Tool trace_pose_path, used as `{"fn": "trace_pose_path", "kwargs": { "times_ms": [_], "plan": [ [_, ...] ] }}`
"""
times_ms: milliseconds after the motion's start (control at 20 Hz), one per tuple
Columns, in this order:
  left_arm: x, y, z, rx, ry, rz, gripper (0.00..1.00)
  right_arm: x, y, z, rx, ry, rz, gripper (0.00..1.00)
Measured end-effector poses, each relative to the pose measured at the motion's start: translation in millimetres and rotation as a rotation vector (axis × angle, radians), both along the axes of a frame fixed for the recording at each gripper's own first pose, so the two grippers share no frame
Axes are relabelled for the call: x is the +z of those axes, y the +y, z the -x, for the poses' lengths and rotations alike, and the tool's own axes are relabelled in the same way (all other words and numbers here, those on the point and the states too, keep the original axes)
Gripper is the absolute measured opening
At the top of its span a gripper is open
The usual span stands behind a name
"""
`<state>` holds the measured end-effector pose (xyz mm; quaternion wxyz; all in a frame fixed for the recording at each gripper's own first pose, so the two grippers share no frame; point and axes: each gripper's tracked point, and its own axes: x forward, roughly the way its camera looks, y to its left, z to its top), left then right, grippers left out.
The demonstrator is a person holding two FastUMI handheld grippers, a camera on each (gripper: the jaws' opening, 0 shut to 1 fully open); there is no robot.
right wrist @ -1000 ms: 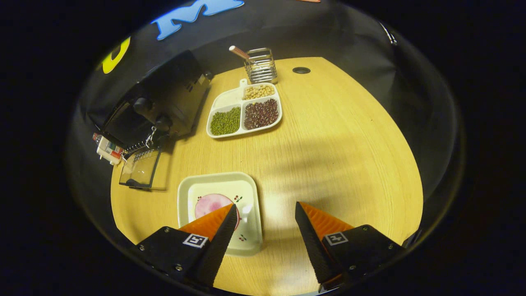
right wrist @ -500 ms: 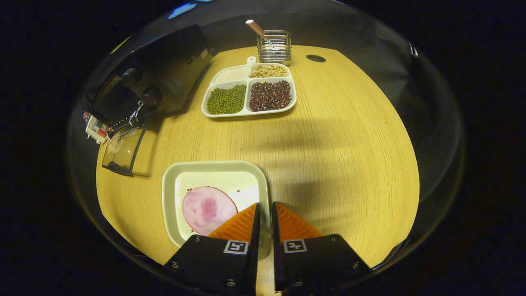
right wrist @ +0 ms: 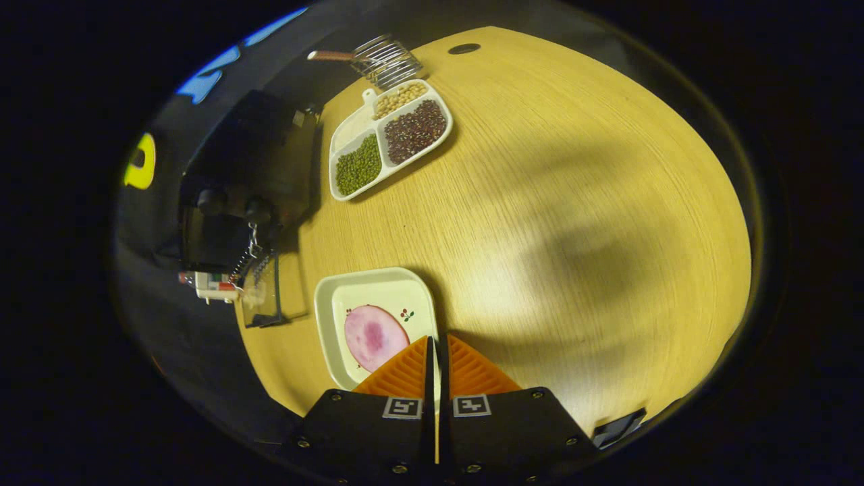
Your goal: Open the electric oven with the left hand, put the food in, and close the electric oven.
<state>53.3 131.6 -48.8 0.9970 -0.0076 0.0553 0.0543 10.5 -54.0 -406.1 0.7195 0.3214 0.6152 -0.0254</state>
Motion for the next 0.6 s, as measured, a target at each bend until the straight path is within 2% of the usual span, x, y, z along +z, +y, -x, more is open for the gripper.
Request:
{"fn": "trace_pose_path", "kwargs": {
  "times_ms": [150, 200, 250, 400, 450, 500, 600],
  "plan": [
    [-7.5, -0.6, -3.7, -0.007, 0.016, 0.024, 1.00, 15.3, 11.4, 4.4, -0.115, -0.035, -0.155, 0.03],
    [-10.3, -1.7, -5.4, -0.012, 0.021, 0.029, 1.00, 12.8, 9.0, 7.1, -0.135, -0.037, -0.149, 0.02],
    [-15.3, -5.1, -8.0, -0.020, 0.023, 0.034, 1.00, 8.3, 4.3, 11.9, -0.126, -0.042, -0.115, 0.02],
    [-12.1, -12.0, -10.5, -0.050, 0.021, 0.027, 0.91, -1.0, -13.6, 18.5, -0.049, -0.037, 0.059, 0.03],
    [-10.4, -14.2, -11.4, -0.059, 0.016, 0.026, 1.00, 4.0, -13.6, 13.3, -0.031, -0.065, 0.076, 0.03],
    [-7.8, -15.5, -11.2, -0.065, 0.017, 0.025, 1.00, 10.6, -12.7, 8.6, -0.023, -0.073, 0.084, 0.11],
    [-9.0, -15.0, -10.5, -0.065, 0.022, 0.026, 0.94, 13.1, -5.4, 5.7, -0.010, -0.061, 0.074, 0.30]
  ]
}}
